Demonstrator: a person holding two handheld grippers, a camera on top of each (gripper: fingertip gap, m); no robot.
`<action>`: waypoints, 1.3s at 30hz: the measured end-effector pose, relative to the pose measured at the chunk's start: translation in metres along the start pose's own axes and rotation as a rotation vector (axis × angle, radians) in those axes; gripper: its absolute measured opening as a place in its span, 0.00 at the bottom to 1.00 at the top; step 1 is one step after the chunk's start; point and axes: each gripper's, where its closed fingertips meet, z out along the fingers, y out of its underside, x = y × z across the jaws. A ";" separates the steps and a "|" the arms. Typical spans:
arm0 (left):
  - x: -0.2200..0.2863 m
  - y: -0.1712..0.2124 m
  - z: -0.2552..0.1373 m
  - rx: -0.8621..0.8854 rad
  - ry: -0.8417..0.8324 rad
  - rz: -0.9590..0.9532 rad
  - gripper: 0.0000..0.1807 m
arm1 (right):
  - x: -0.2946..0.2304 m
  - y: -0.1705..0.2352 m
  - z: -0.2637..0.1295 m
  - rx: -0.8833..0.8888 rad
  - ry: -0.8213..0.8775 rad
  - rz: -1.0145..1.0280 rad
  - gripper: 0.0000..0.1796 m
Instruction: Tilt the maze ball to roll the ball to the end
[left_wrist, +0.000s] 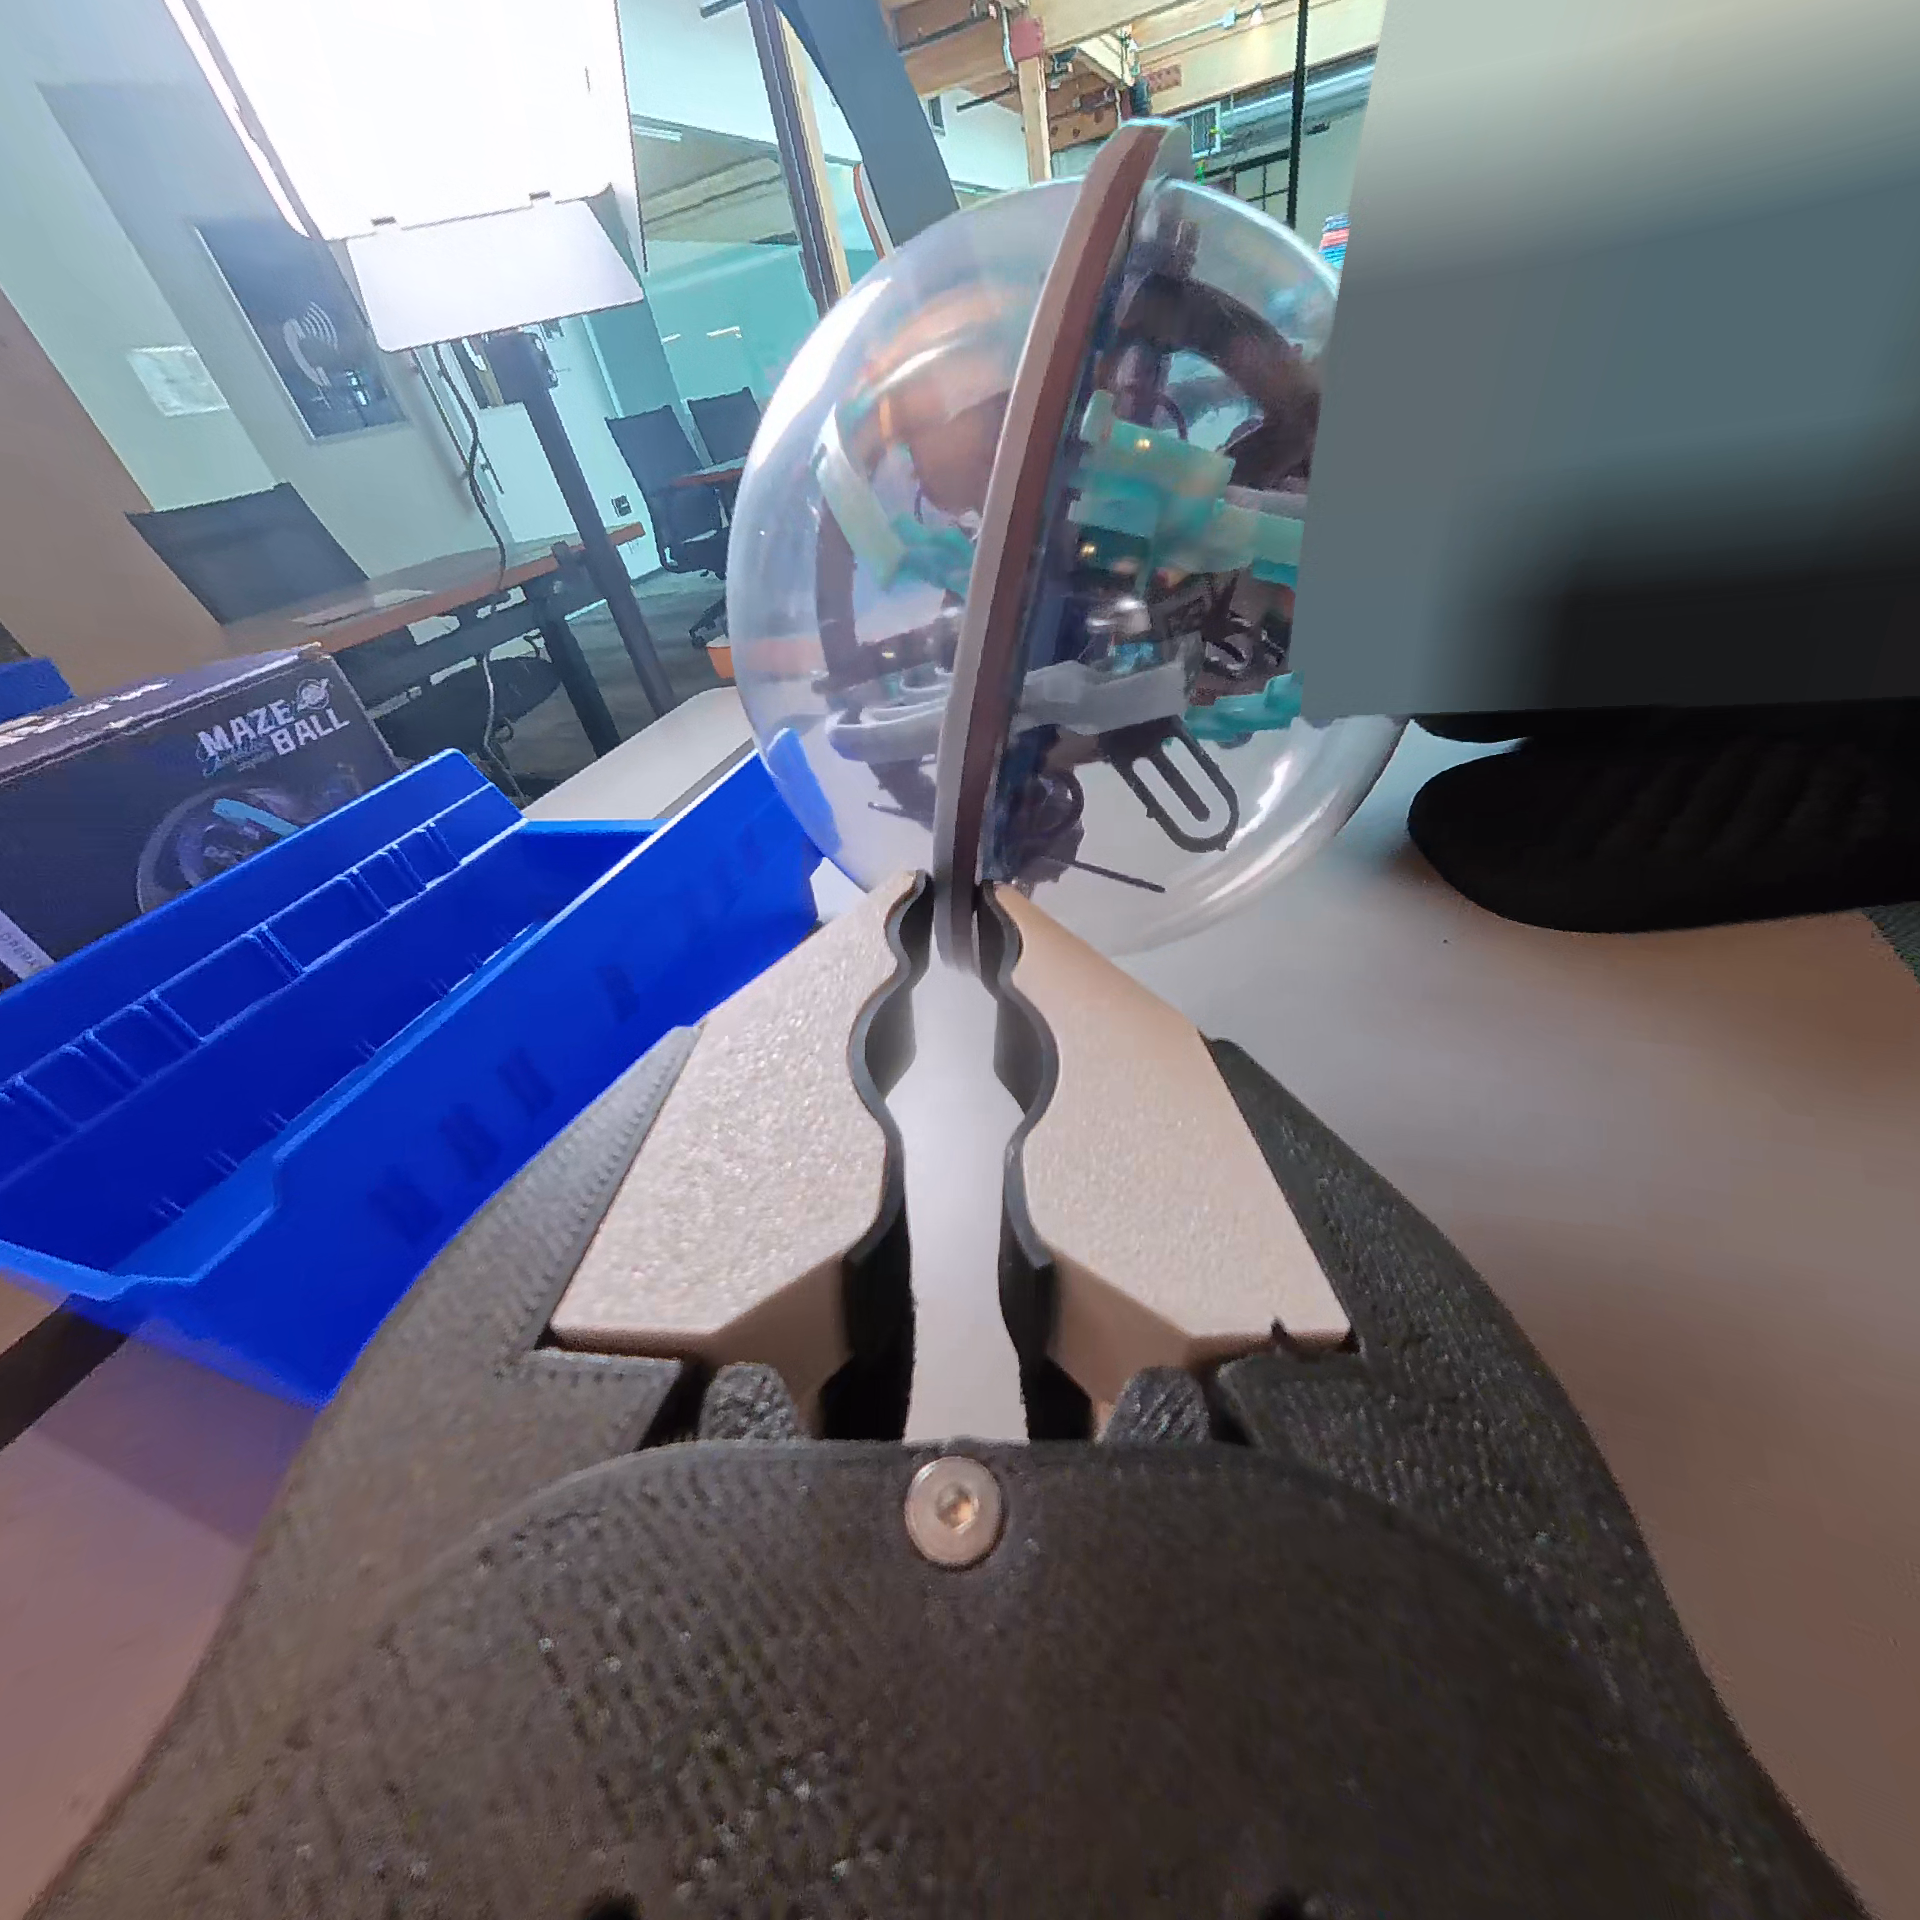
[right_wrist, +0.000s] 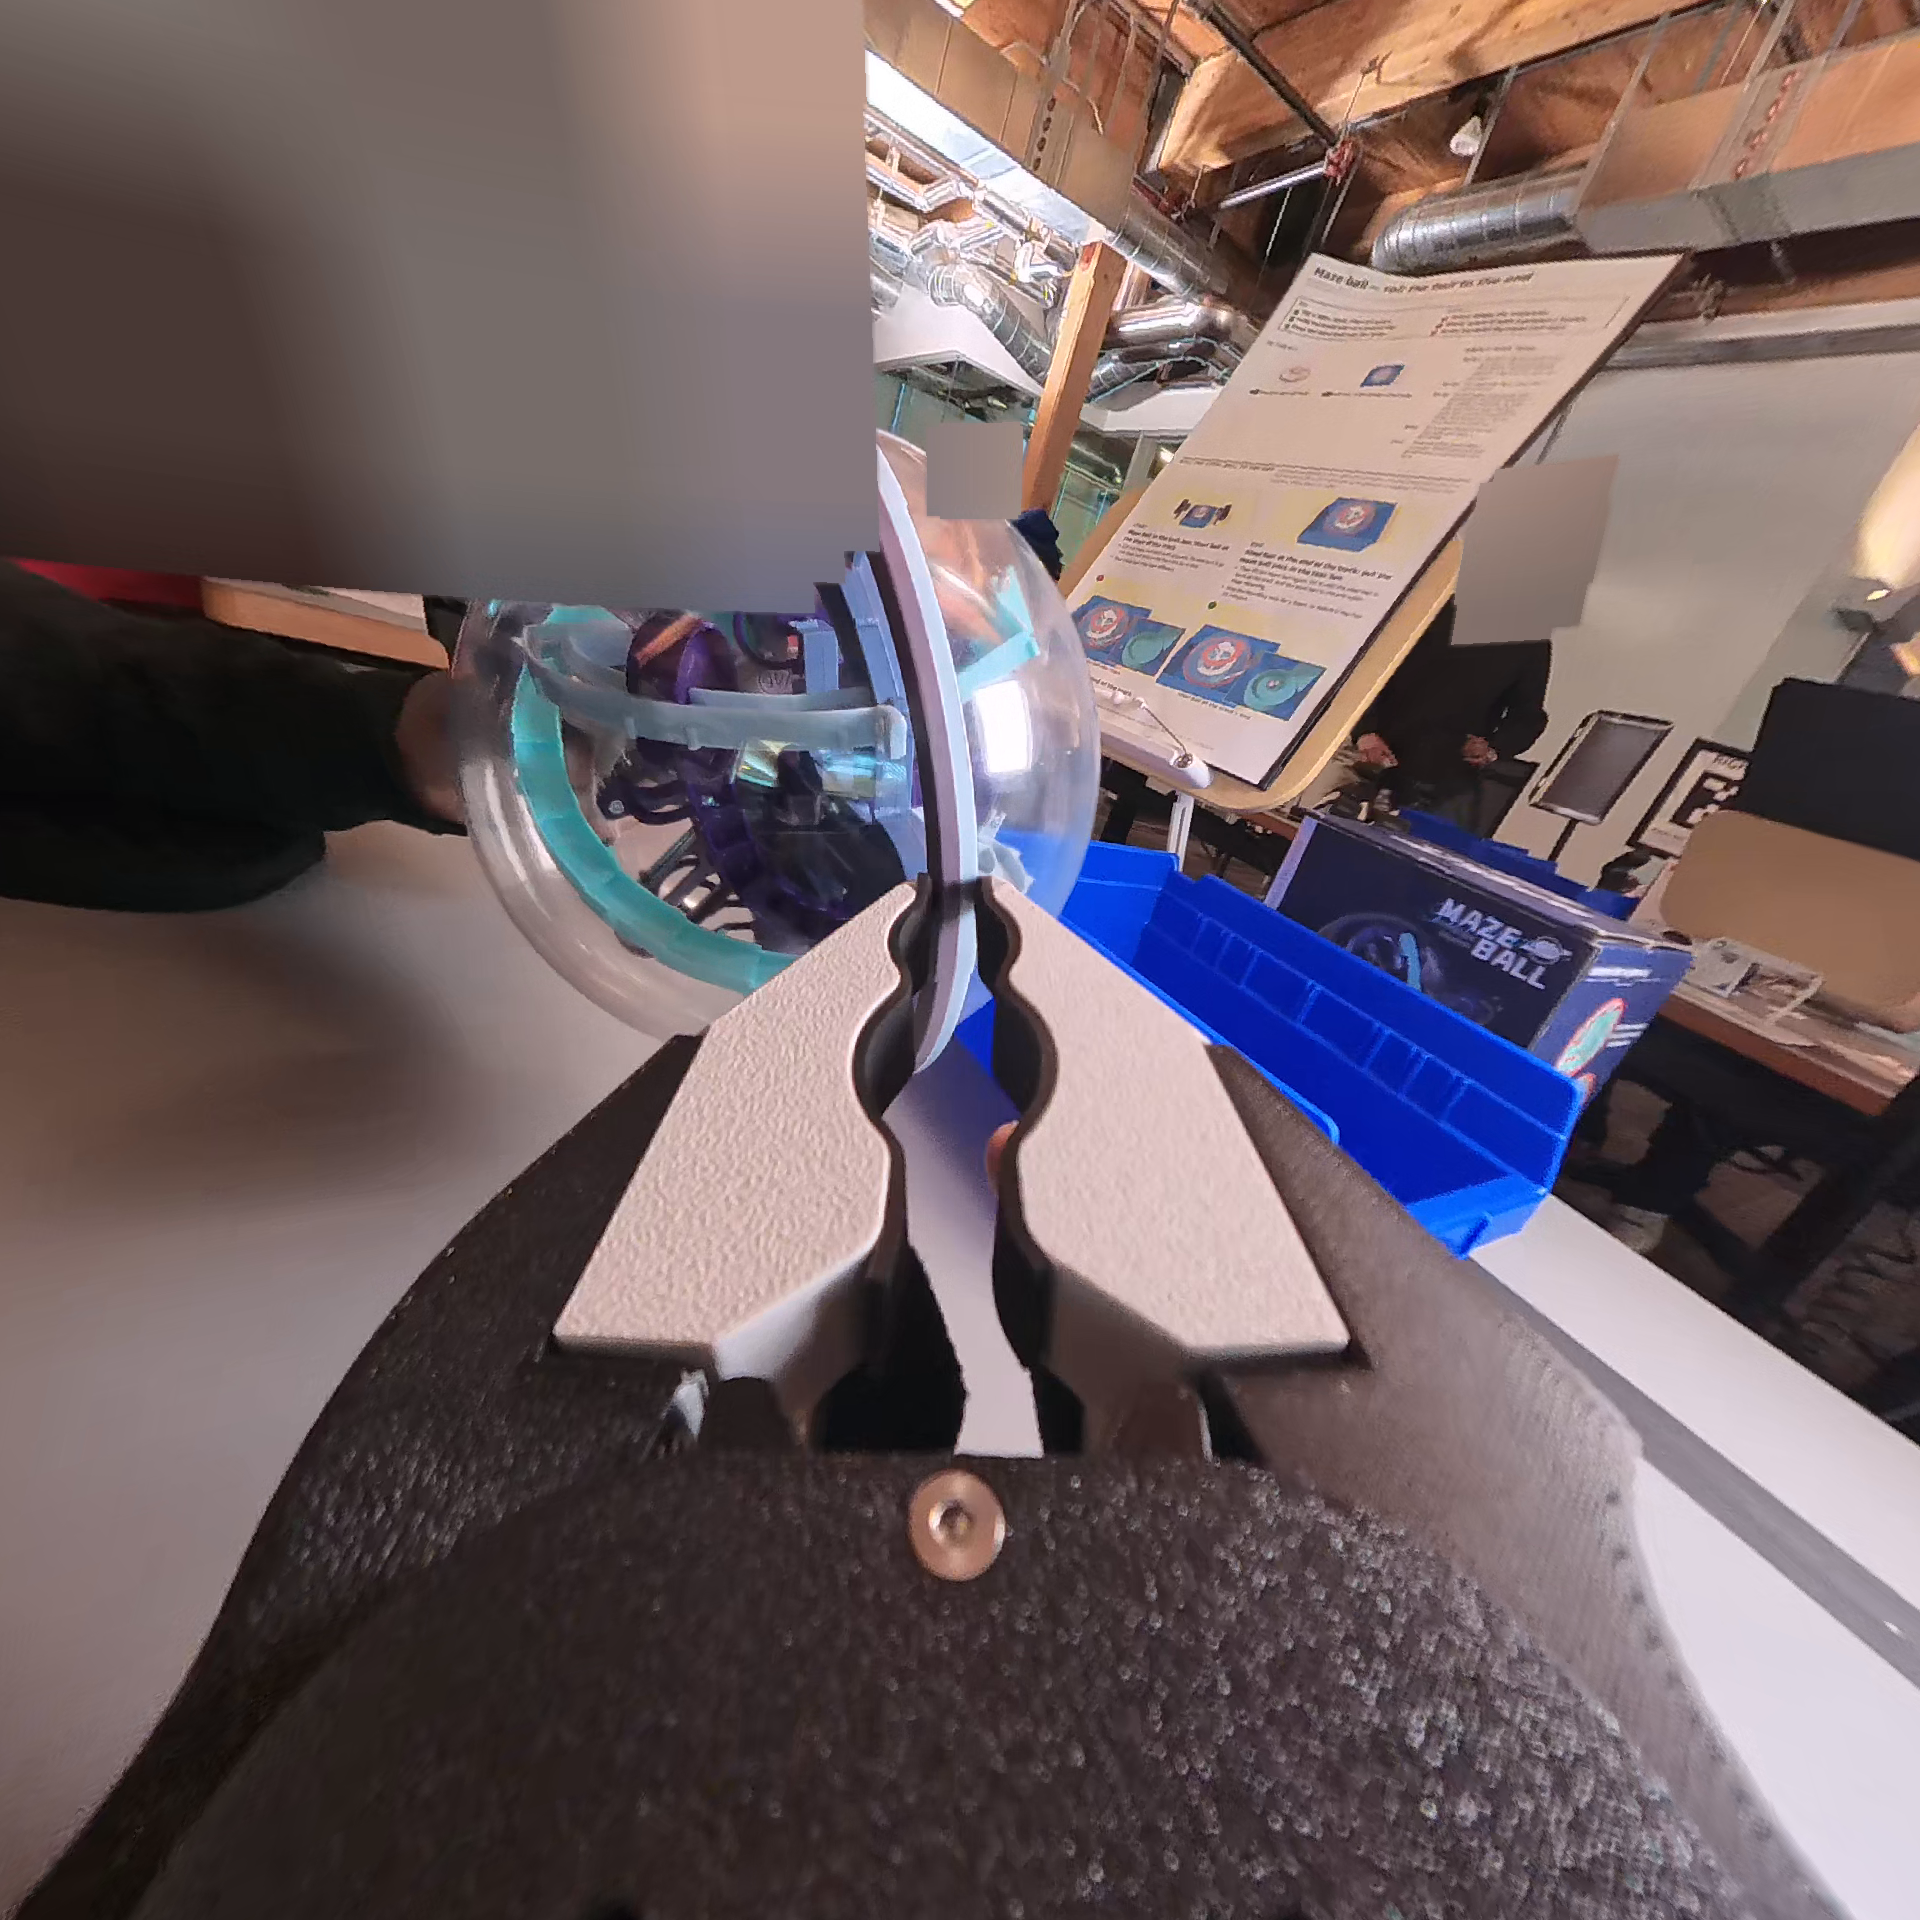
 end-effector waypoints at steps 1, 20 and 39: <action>-0.001 0.002 0.001 -0.001 -0.003 0.002 0.04 | -0.001 0.000 0.000 -0.002 0.004 -0.015 0.03; -0.013 0.014 0.003 -0.029 -0.054 -0.004 0.04 | -0.009 -0.005 0.003 -0.007 0.011 -0.137 0.03; -0.016 -0.021 -0.008 0.075 -0.142 0.116 0.03 | -0.009 -0.002 0.004 -0.013 0.025 -0.148 0.03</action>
